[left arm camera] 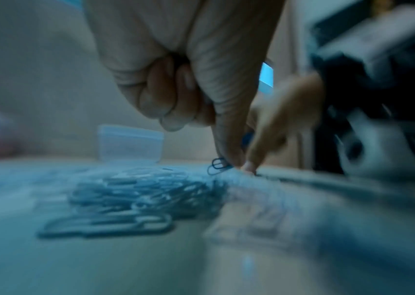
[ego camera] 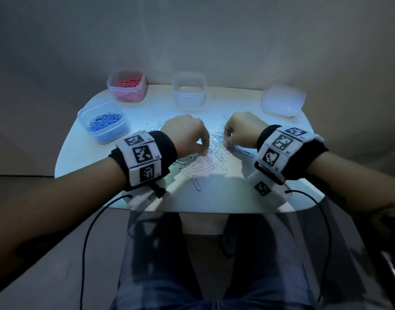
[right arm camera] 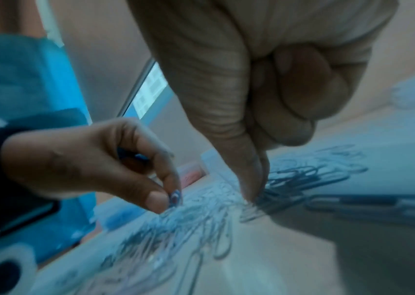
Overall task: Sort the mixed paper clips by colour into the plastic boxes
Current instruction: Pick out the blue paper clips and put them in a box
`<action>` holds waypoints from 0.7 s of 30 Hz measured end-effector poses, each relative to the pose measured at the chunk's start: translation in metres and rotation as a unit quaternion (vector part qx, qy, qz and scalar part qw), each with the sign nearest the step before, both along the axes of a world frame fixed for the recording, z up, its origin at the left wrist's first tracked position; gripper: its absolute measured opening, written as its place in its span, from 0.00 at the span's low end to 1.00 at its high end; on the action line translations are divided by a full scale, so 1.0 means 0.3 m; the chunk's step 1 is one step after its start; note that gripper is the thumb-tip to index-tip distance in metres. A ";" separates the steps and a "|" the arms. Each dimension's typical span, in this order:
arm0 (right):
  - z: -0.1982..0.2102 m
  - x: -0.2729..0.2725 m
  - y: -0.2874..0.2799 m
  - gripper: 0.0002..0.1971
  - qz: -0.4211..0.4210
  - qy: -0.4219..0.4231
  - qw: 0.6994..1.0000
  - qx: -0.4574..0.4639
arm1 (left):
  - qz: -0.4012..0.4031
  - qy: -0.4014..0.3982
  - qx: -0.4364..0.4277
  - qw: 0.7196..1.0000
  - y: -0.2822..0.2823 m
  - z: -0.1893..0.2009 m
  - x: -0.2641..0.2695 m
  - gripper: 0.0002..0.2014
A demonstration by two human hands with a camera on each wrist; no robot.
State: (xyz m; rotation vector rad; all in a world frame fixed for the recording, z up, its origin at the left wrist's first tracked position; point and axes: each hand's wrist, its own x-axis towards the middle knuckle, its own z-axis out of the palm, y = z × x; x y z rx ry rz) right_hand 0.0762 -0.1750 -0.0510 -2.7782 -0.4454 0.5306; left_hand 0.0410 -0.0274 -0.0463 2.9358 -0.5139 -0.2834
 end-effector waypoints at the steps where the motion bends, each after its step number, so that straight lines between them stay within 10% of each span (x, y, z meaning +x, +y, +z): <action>1: -0.004 0.007 -0.009 0.02 -0.011 0.017 0.999 0.026 | 0.029 0.010 -0.056 0.998 0.018 0.001 0.003 0.05; 7: -0.010 0.013 -0.076 0.07 -0.115 0.114 0.956 0.245 | 0.234 0.126 -0.428 0.864 0.094 -0.007 -0.018 0.03; 14: -0.016 -0.015 -0.085 0.14 -0.203 0.185 0.867 0.415 | 0.355 0.252 -0.600 0.671 0.087 -0.013 -0.036 0.10; 21: -0.022 -0.036 -0.054 0.06 -0.101 -0.024 0.988 0.118 | 0.383 0.206 -0.585 0.685 0.069 -0.013 -0.057 0.10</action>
